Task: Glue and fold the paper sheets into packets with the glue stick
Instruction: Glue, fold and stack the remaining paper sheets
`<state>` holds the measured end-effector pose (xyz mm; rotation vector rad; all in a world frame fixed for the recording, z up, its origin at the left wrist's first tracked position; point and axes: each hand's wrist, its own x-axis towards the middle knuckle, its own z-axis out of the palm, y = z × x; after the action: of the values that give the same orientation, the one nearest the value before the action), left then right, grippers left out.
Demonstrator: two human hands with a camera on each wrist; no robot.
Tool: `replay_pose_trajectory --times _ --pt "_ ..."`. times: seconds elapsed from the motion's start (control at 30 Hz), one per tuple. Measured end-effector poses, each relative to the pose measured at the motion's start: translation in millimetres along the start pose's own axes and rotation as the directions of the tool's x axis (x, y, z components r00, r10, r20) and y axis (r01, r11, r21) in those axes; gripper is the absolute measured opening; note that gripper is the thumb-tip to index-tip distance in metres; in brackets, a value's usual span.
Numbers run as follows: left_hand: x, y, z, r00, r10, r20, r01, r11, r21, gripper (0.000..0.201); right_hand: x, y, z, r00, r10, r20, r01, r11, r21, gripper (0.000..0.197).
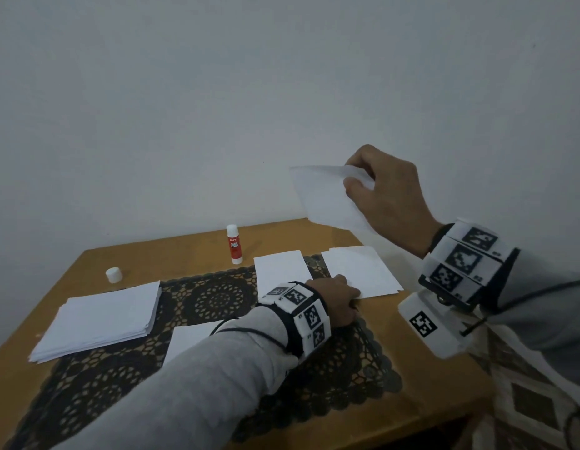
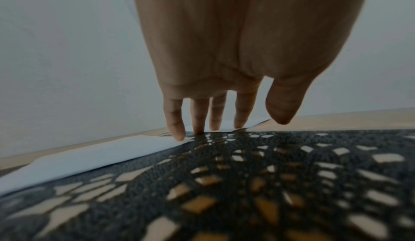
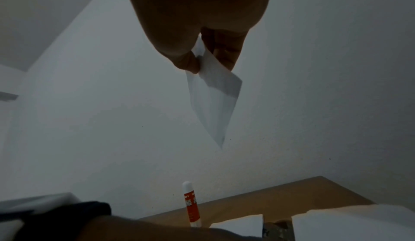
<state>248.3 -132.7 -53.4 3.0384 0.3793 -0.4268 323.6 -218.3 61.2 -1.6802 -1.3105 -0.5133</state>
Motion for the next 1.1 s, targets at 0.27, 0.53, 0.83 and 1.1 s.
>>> replay_pose_trajectory --times 0.27,0.53,0.83,1.1 --pt "-78.0 -39.5 -31.7 0.99 -0.085 -0.117 0.043 0.946 -0.322 0.032 -13.5 -5.9 0.5 0.992 0.094 0.083 -0.11 0.972 0.208 0.017" --pt "-197.1 -119.1 -15.2 0.869 -0.469 -0.155 -0.074 0.187 -0.98 0.033 -38.9 -40.2 58.7 0.774 0.34 0.534 -0.625 0.548 0.556 0.018" --pt "-229.3 -157.0 5.7 0.817 -0.549 -0.176 -0.041 0.249 -0.968 0.011 -63.1 -76.0 112.2 0.654 0.326 0.683 -0.735 0.489 0.47 0.019" --pt "-205.3 -194.3 13.8 0.744 -0.655 -0.132 0.23 0.437 -0.87 0.017 -71.8 -69.2 112.4 0.359 0.345 0.867 -0.812 0.574 0.107 0.02"
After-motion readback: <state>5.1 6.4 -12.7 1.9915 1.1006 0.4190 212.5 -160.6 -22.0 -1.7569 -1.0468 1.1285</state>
